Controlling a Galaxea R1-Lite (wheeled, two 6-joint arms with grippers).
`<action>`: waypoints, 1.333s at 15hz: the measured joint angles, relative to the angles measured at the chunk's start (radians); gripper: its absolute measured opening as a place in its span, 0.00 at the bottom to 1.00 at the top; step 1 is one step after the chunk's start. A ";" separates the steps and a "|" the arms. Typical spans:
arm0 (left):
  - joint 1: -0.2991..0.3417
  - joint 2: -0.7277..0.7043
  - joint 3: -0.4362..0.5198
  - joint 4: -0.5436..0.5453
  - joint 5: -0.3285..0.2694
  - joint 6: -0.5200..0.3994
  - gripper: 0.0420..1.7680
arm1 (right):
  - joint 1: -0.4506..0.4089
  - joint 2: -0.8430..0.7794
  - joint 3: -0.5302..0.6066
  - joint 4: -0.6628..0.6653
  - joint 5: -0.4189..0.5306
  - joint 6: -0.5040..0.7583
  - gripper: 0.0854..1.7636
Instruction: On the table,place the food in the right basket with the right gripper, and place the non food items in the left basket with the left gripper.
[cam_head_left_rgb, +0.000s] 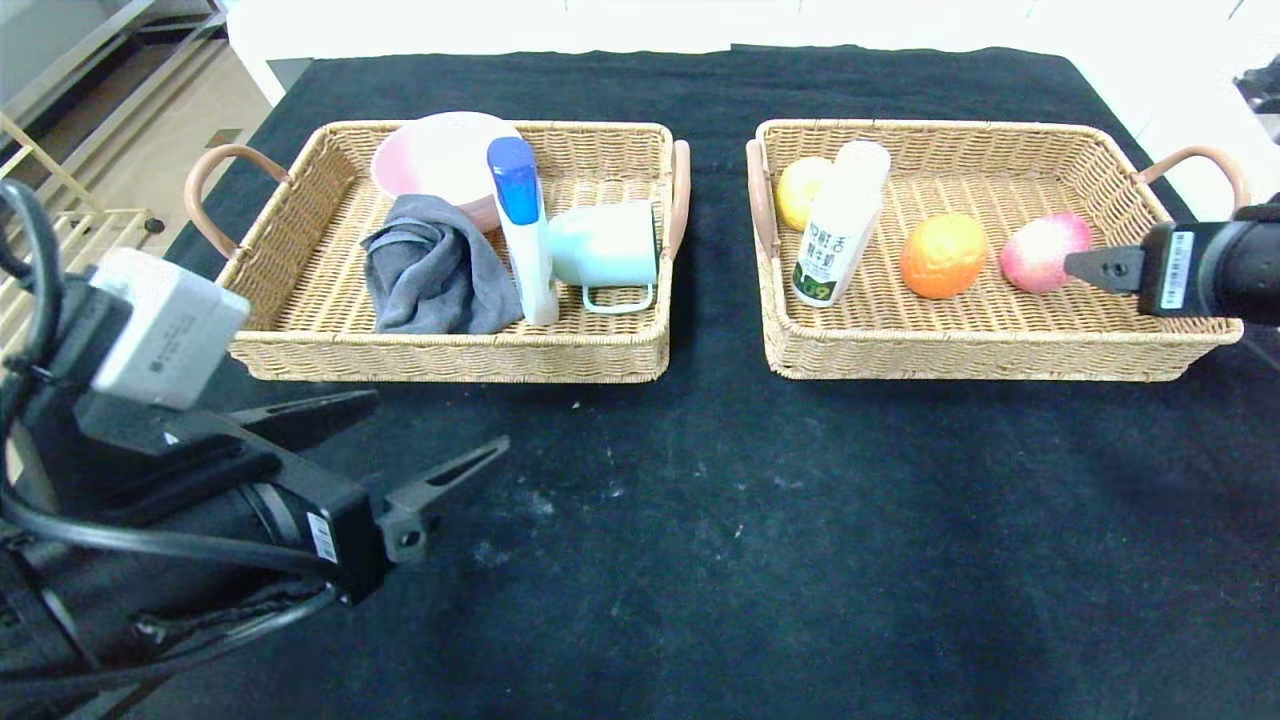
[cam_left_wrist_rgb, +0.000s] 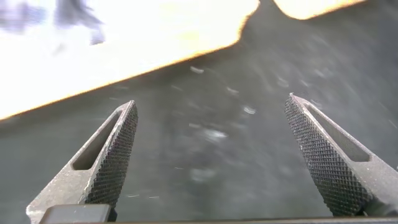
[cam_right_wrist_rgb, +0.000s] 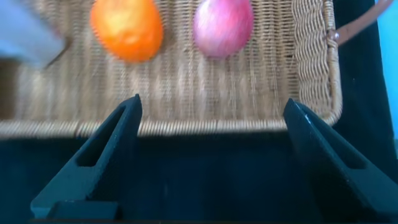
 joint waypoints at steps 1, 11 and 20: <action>0.028 -0.022 -0.007 0.046 0.005 0.001 0.97 | 0.006 -0.058 0.045 0.000 0.023 -0.016 0.95; 0.338 -0.510 -0.163 0.778 -0.037 0.047 0.97 | 0.012 -0.617 0.210 0.390 0.176 -0.068 0.96; 0.559 -0.790 -0.376 1.127 -0.200 0.101 0.97 | -0.098 -0.996 0.113 0.749 0.177 -0.089 0.96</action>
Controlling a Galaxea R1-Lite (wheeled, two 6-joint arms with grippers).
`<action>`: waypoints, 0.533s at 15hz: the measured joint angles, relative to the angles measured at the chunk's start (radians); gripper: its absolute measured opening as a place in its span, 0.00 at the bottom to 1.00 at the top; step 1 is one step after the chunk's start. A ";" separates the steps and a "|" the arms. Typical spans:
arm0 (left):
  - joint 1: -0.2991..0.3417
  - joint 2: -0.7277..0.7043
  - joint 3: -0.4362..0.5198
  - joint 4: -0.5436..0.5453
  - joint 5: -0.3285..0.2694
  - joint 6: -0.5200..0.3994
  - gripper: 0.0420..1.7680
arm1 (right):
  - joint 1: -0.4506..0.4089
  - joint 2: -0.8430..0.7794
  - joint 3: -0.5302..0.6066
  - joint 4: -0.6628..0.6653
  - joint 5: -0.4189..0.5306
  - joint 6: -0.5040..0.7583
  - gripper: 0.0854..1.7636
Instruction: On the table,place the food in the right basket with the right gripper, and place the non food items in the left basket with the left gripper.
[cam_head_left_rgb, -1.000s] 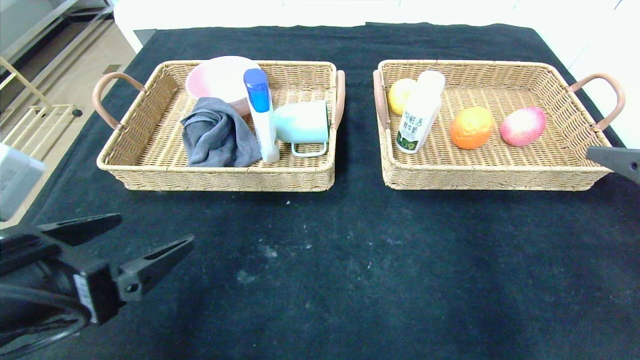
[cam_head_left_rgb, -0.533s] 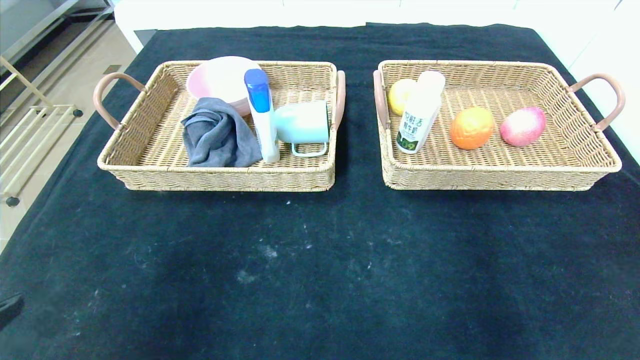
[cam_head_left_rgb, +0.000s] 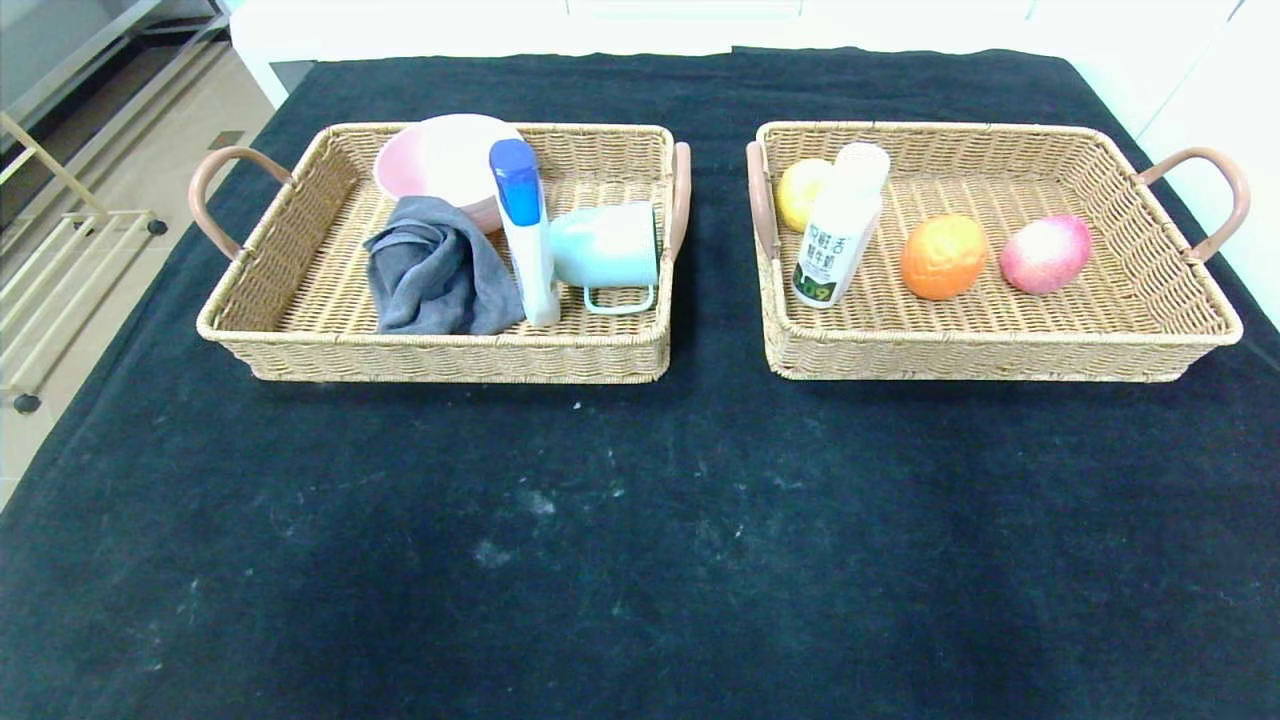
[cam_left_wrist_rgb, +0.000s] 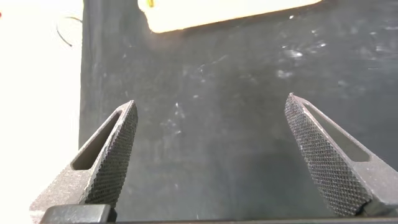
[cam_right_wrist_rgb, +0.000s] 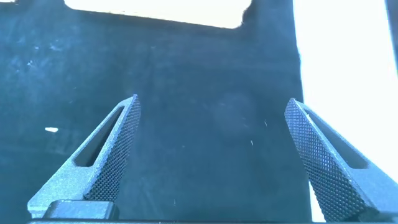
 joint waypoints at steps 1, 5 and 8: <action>0.012 -0.034 -0.007 0.035 -0.008 0.001 0.97 | -0.021 -0.029 0.000 0.032 0.010 0.000 0.96; 0.060 -0.160 -0.002 0.141 -0.071 0.001 0.97 | -0.057 -0.114 0.019 0.137 0.016 0.059 0.96; 0.068 -0.222 0.036 0.143 -0.074 -0.001 0.97 | -0.104 -0.141 0.034 0.141 0.101 0.084 0.96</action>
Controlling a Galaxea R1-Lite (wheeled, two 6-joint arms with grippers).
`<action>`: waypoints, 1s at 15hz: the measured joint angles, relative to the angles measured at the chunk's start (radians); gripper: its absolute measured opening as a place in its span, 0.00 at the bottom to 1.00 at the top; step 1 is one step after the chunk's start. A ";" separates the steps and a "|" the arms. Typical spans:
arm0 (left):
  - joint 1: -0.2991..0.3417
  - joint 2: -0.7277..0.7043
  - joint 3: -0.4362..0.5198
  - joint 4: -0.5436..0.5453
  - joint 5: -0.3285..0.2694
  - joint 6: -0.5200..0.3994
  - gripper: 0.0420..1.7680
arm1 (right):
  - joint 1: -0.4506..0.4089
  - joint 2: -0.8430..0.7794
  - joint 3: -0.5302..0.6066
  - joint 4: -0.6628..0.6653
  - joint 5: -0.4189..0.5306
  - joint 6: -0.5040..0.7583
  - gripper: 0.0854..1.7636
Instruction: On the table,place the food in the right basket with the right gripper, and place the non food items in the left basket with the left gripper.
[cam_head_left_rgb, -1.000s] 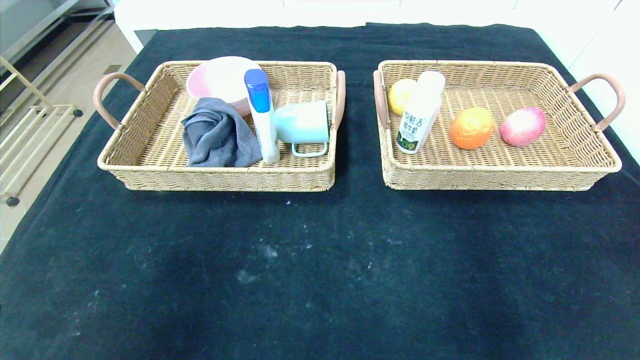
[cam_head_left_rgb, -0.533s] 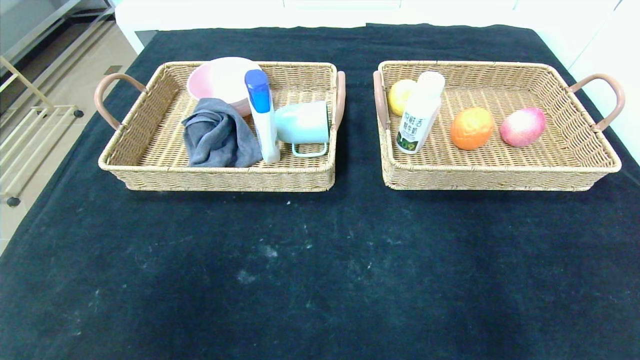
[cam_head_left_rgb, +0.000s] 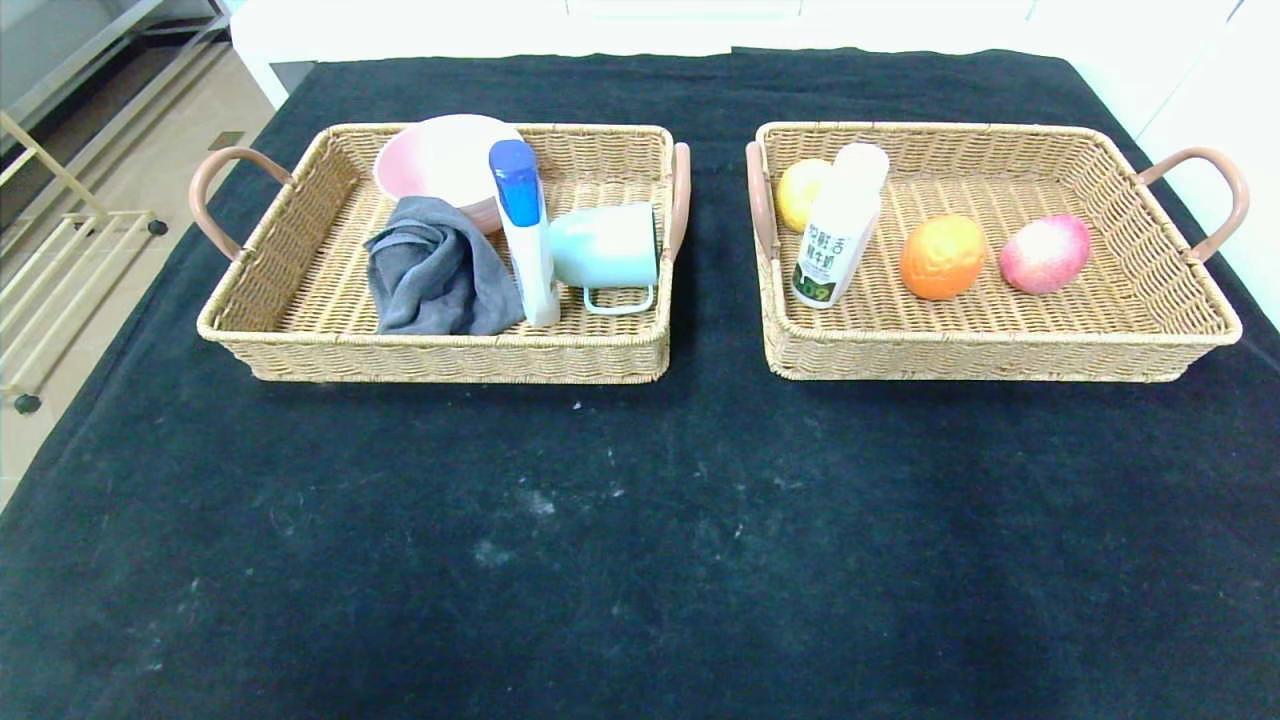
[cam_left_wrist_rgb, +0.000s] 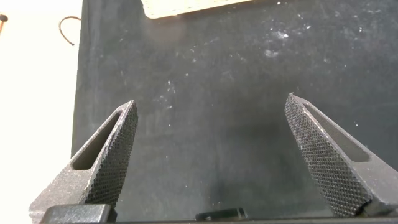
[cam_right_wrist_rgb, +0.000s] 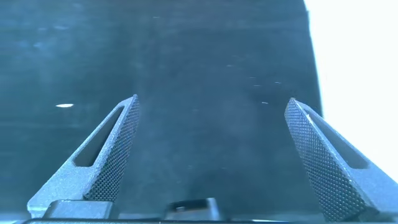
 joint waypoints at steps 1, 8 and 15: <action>0.000 -0.016 0.012 0.000 0.003 0.000 0.97 | -0.030 -0.007 0.001 -0.001 0.035 -0.002 0.96; -0.005 -0.143 0.146 -0.007 -0.005 0.001 0.97 | -0.055 -0.117 0.151 -0.012 0.099 -0.039 0.96; -0.005 -0.158 0.530 -0.574 0.008 0.021 0.97 | -0.050 -0.257 0.734 -0.743 0.074 -0.134 0.96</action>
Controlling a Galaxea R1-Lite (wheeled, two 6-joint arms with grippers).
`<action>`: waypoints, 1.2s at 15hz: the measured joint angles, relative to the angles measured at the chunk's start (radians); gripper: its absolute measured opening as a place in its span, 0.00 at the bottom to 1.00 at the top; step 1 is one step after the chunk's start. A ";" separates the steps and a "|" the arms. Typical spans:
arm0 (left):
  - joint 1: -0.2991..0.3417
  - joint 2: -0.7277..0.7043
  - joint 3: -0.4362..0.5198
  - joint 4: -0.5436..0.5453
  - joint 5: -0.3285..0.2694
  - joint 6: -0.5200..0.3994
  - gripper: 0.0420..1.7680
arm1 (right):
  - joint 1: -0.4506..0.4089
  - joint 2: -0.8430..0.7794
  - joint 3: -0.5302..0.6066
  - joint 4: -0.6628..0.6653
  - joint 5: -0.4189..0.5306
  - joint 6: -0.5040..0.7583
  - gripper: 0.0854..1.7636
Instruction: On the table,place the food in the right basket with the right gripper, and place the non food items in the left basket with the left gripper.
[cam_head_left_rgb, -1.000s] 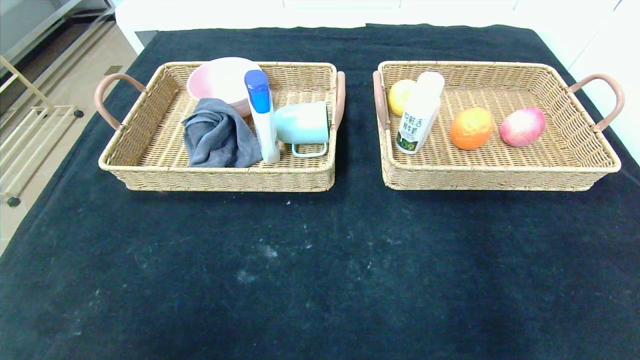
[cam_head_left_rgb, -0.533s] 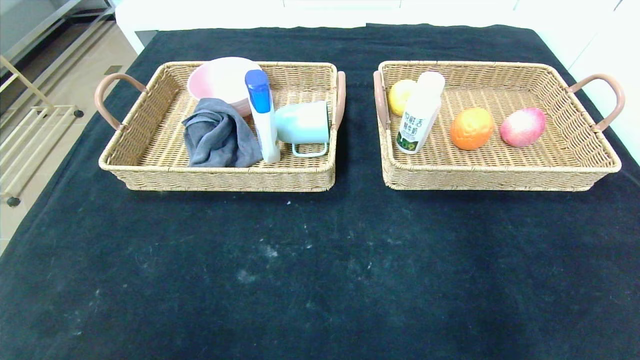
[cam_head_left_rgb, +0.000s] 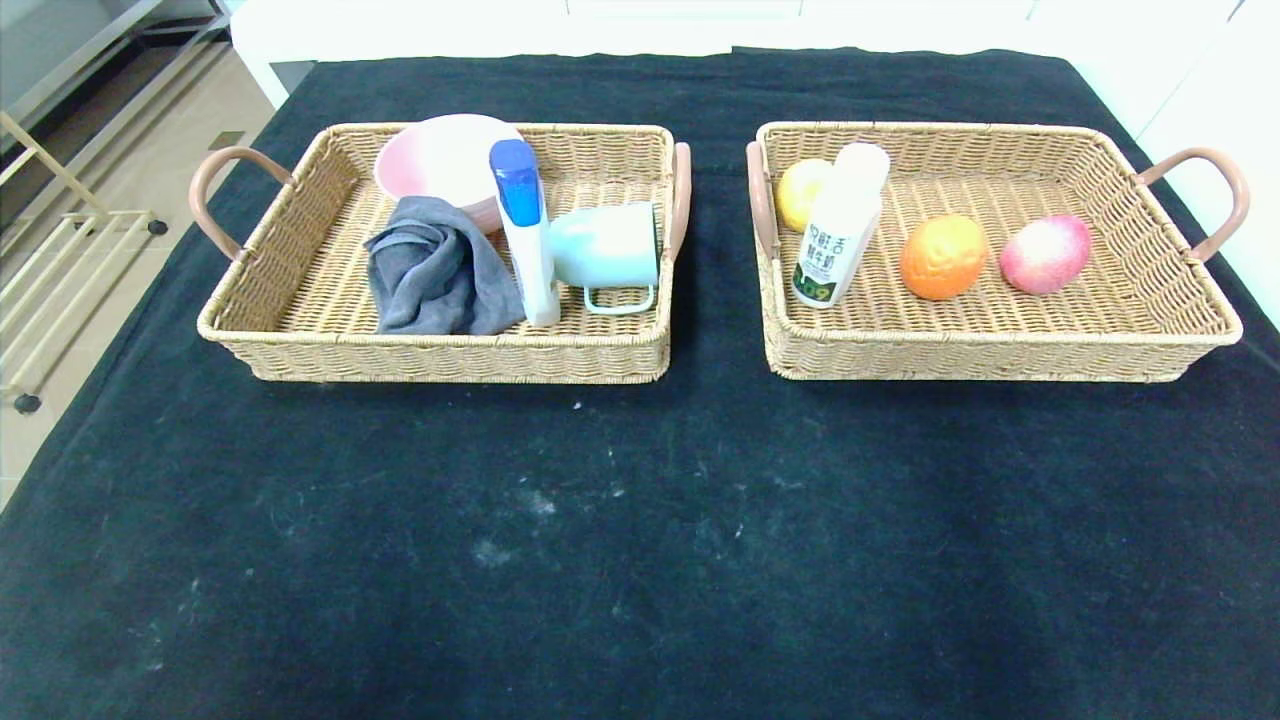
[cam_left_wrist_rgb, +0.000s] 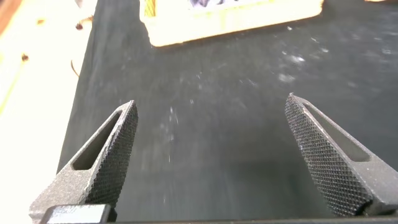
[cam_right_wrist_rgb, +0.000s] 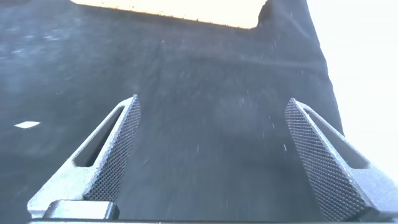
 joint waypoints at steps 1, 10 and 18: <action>0.000 0.000 0.089 -0.096 0.002 0.010 0.97 | 0.000 -0.006 0.106 -0.131 -0.001 -0.011 0.96; 0.000 0.000 0.405 -0.254 0.051 0.027 0.97 | 0.001 -0.018 0.342 -0.228 0.016 -0.004 0.96; 0.000 0.000 0.440 -0.262 0.005 -0.058 0.97 | 0.002 -0.018 0.343 -0.226 0.007 0.074 0.96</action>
